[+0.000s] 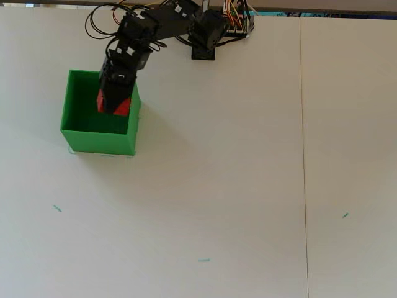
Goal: Grasp a red block and put it in the green bin.
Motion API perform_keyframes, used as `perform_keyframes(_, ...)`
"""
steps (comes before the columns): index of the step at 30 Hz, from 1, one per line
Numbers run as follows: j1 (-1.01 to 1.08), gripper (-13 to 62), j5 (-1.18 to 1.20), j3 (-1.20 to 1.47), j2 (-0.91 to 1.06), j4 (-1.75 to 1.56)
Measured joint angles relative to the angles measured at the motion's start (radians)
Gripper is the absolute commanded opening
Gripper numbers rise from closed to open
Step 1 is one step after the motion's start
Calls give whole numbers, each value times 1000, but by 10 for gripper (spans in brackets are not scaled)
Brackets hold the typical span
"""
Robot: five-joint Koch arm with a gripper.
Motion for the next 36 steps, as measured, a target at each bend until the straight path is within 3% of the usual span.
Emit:
perform_keyframes(5, 38, 42, -8, 0, 0, -32)
perform_keyframes(7, 48, 104, -14, 0, 0, -41)
perform_keyframes(10, 77, 132, -21, 0, 0, -44)
perform_keyframes(12, 87, 229, -21, 0, 0, -44)
perform_keyframes(15, 89, 293, -21, 0, 0, -44)
perform_keyframes(29, 64, 334, -21, 2, 21, -77)
perform_keyframes(36, -144, 337, 26, 307, 245, -115)
